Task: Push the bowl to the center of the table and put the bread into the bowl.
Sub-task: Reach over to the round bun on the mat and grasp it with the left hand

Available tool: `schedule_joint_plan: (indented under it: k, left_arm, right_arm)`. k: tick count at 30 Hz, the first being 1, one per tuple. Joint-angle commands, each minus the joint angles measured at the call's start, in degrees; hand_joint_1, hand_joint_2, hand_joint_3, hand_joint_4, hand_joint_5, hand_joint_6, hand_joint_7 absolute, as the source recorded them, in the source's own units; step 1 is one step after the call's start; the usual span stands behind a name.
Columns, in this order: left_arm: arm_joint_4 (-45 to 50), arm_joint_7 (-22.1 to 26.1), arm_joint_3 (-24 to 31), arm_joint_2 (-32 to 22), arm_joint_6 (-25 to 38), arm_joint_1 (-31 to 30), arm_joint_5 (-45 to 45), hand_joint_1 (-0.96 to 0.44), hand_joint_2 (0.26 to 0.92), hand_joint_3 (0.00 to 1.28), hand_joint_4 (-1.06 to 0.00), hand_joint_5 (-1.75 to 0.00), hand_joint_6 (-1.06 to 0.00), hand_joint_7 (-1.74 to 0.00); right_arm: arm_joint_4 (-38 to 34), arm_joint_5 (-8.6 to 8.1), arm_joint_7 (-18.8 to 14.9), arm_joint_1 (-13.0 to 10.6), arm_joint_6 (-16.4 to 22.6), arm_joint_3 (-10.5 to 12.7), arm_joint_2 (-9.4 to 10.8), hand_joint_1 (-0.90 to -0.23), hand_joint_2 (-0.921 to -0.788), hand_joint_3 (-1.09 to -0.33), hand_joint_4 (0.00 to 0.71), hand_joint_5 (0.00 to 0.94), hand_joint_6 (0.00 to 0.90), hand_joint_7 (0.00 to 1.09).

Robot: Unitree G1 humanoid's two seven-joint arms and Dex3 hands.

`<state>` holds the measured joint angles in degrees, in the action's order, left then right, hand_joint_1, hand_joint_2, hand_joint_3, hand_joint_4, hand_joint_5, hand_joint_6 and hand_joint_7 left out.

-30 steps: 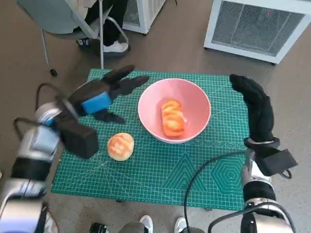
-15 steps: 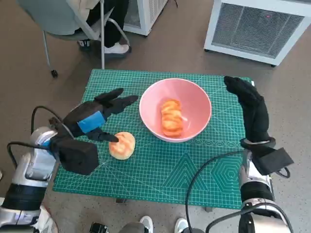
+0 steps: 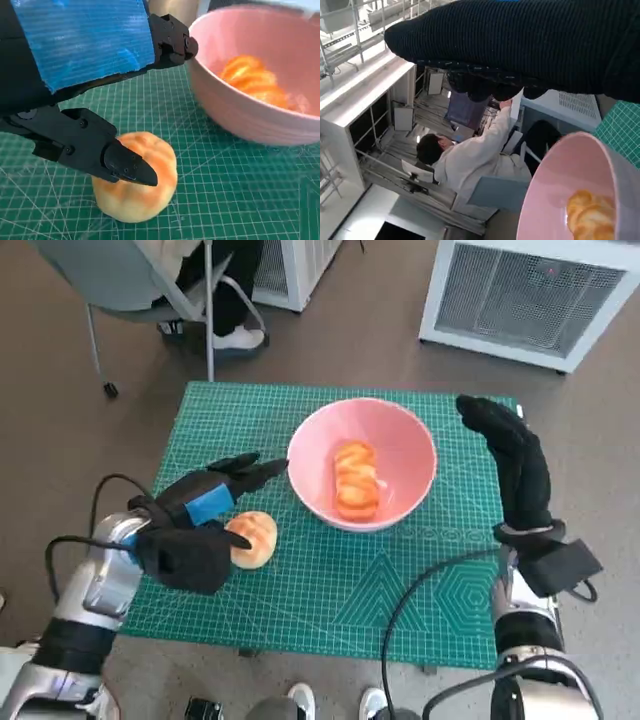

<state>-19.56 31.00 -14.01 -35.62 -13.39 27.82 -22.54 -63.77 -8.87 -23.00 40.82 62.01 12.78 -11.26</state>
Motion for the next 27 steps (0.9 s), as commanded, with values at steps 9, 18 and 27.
schedule_joint_plan:
  k: [9, 18, 27]
  left_arm:
    - [-11.40, 3.88, -4.74, 1.95, 1.69, 4.43, -1.57, -0.27, 0.791, 0.00, -0.21, -0.02, -0.31, -0.01]
    - [-13.75, 5.71, -8.57, 2.27, 5.91, 5.83, -4.56, -0.11, 0.800, 0.00, -0.44, -0.04, -0.52, -0.06]
    - [-10.44, 7.25, -9.27, 1.55, 10.10, 5.22, -4.86, -0.02, 0.850, 0.02, -0.81, -0.12, -0.78, -0.14]
  right_arm:
    - [0.45, -0.81, -1.66, -1.23, -0.53, 0.50, -0.73, -0.624, -0.921, -0.826, 0.351, 0.003, 0.328, 0.06]
    - [0.18, -0.59, -1.52, -1.14, -0.56, 0.72, -0.91, -0.622, -0.921, -0.822, 0.351, 0.003, 0.324, 0.06]
    - [0.06, -0.08, -0.74, -1.13, -0.36, 0.60, -0.83, -0.618, -0.921, -0.824, 0.351, 0.002, 0.323, 0.06]
